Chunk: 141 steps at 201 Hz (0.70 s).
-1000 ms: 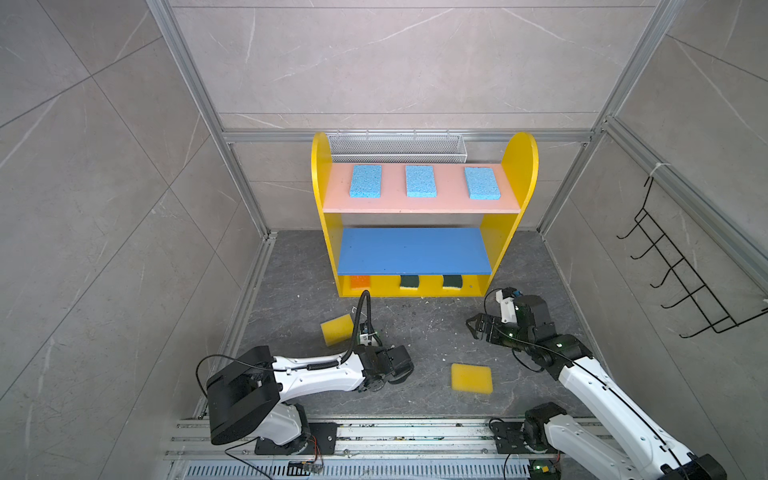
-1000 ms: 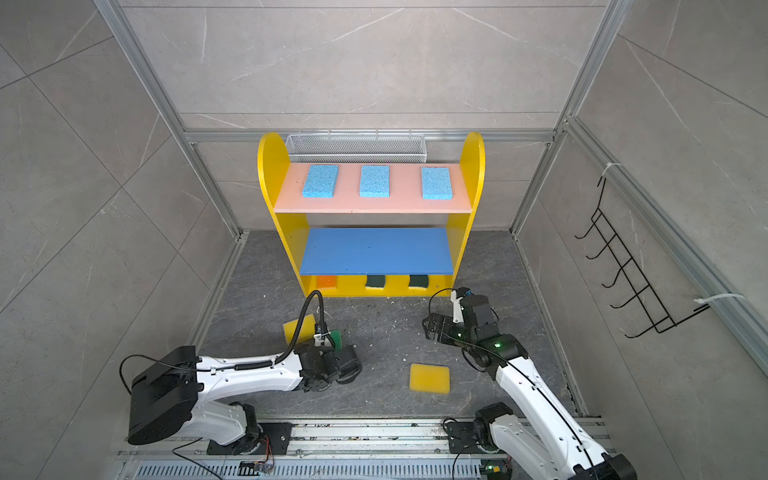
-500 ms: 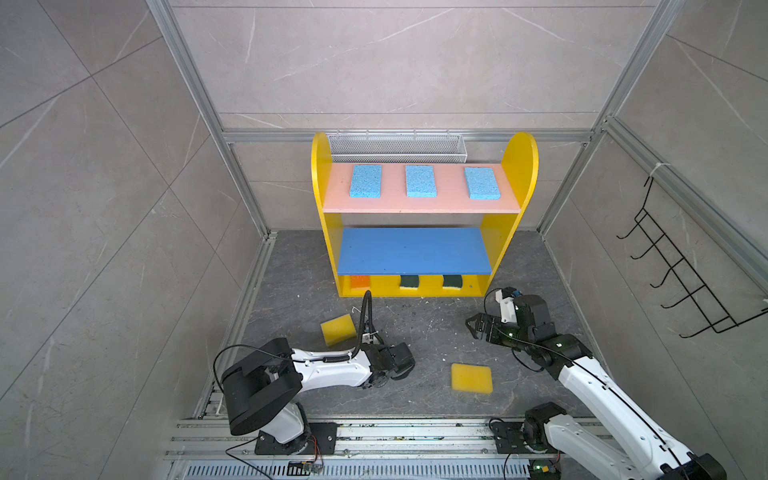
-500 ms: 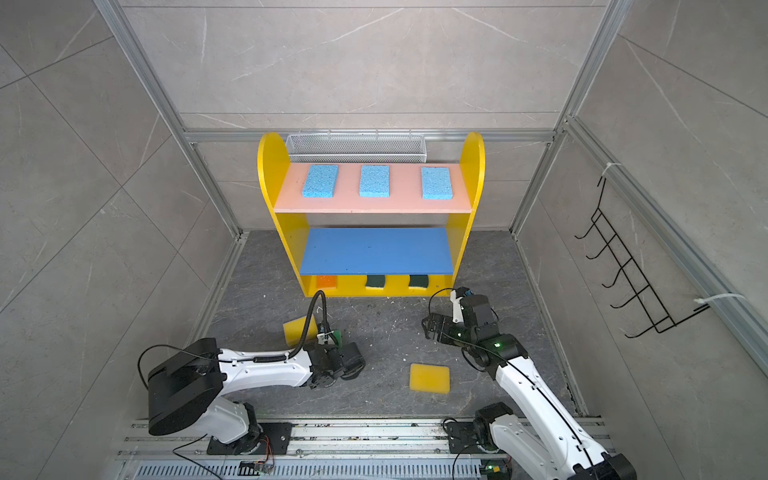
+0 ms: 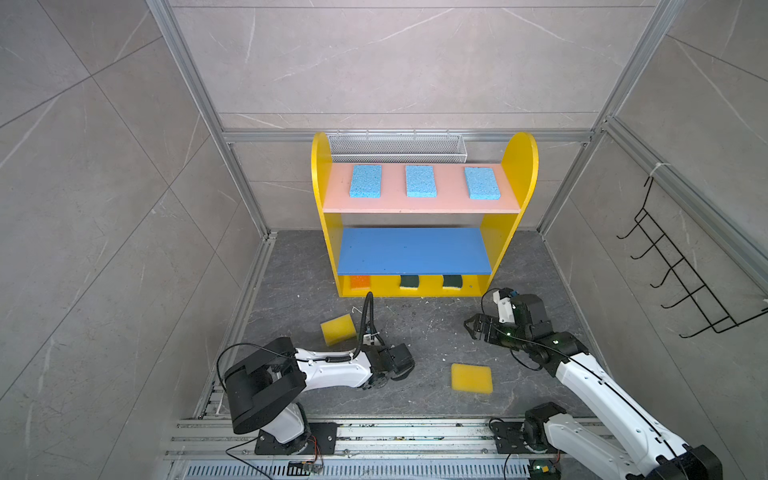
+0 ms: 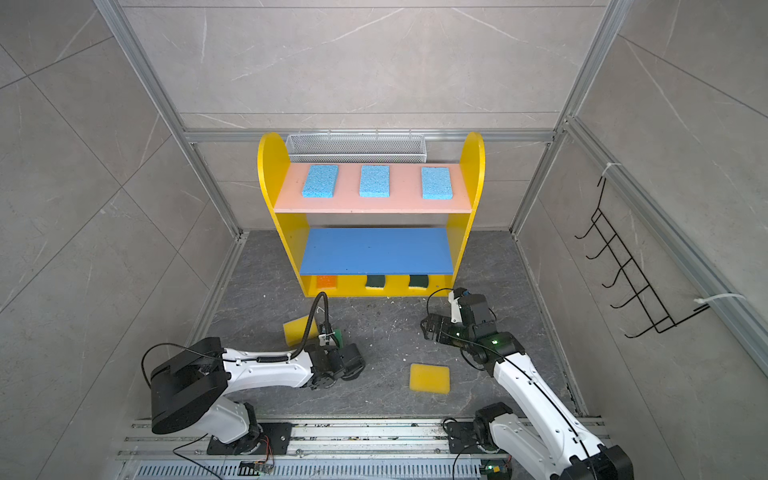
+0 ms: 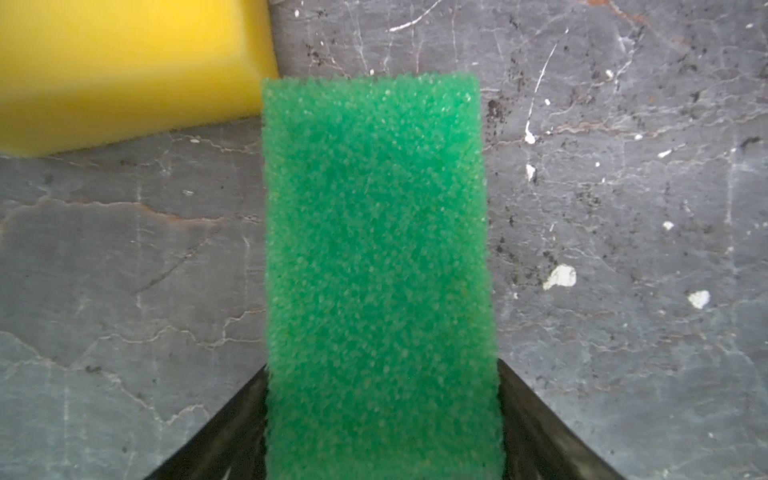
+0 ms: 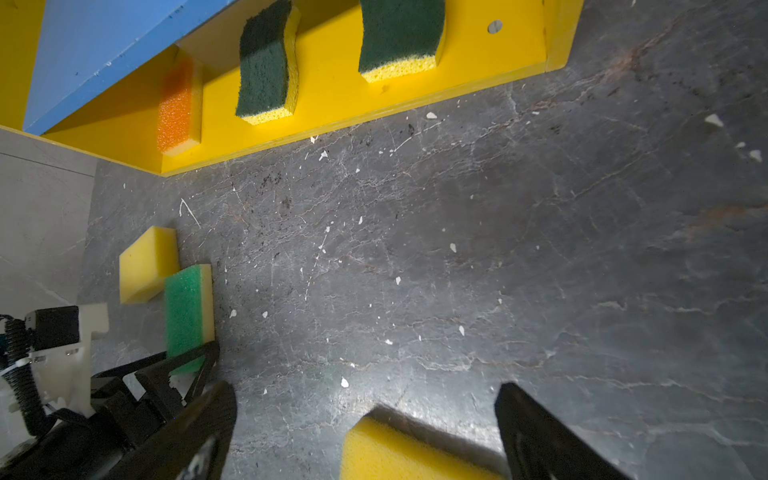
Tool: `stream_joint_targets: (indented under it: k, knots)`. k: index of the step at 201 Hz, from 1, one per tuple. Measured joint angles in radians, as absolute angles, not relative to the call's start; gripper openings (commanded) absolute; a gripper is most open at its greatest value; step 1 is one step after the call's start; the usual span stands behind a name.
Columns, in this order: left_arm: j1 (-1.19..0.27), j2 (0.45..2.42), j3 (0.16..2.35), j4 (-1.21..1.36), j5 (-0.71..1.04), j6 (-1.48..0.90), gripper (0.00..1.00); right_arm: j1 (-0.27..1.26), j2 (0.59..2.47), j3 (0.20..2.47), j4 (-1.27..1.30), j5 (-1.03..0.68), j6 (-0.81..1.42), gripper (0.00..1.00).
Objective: Place and organize the cleaning sponges onto the shelf
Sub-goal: 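Lower the left gripper and close it on the bright-green sponge's end, then lift the bright-green sponge with the left gripper toward the blue board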
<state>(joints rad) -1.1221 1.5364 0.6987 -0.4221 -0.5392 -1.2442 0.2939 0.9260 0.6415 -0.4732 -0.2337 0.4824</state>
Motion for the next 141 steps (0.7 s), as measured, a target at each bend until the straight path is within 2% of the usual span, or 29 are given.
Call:
stream_joint_targets:
  k: [78,141]
  knots:
    - [-1.121,1.346,0.672,-0.479,-0.518,-1.077,0.66,0.294,0.926,0.641,-0.474,-0.237,0.482,0.99]
    - [-1.114,1.254,0.833,-0.558,-0.612,-0.823,0.65,0.294,0.926,0.641,-0.471,-0.252,0.481,0.98]
